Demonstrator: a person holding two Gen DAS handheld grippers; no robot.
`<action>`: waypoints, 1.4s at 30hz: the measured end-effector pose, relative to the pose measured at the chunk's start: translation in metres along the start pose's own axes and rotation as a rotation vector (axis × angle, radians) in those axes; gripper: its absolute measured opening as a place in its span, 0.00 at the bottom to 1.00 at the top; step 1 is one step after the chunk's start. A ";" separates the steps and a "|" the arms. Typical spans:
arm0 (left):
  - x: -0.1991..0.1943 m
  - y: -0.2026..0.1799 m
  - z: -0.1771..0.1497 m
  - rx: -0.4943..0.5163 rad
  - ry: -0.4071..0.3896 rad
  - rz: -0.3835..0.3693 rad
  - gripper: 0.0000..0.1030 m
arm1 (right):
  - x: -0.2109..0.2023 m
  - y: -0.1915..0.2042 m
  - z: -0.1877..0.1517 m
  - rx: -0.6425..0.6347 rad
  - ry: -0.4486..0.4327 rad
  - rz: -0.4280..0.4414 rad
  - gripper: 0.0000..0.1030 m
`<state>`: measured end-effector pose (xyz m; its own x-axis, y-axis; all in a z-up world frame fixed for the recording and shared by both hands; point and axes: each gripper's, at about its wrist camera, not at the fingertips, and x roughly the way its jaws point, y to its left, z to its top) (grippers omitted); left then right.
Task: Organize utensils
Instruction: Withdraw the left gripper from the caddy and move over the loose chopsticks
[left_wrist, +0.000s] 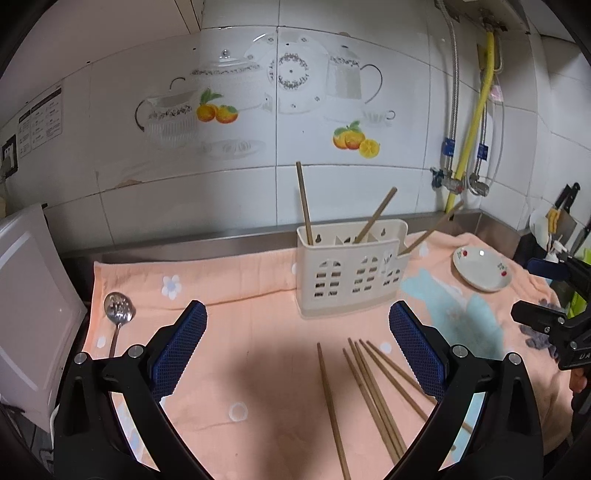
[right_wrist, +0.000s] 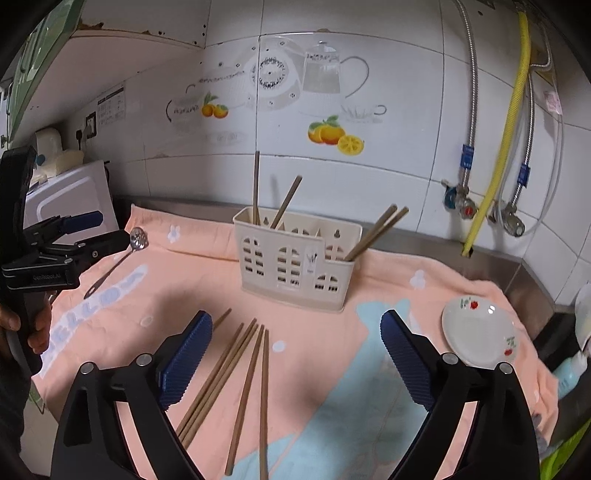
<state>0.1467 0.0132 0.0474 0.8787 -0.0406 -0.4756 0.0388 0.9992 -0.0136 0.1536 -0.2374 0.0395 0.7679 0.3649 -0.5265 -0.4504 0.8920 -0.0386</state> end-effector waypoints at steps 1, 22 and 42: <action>-0.001 0.000 -0.002 0.000 0.001 0.002 0.95 | 0.000 0.001 -0.003 0.001 0.002 -0.003 0.87; -0.004 0.004 -0.045 -0.035 0.060 0.020 0.95 | -0.001 0.021 -0.038 0.018 0.019 0.007 0.88; 0.010 0.007 -0.097 -0.052 0.178 0.047 0.95 | 0.028 0.026 -0.113 0.065 0.178 0.048 0.74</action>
<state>0.1101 0.0205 -0.0428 0.7807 0.0036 -0.6250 -0.0292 0.9991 -0.0307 0.1120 -0.2341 -0.0723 0.6507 0.3597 -0.6688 -0.4500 0.8920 0.0419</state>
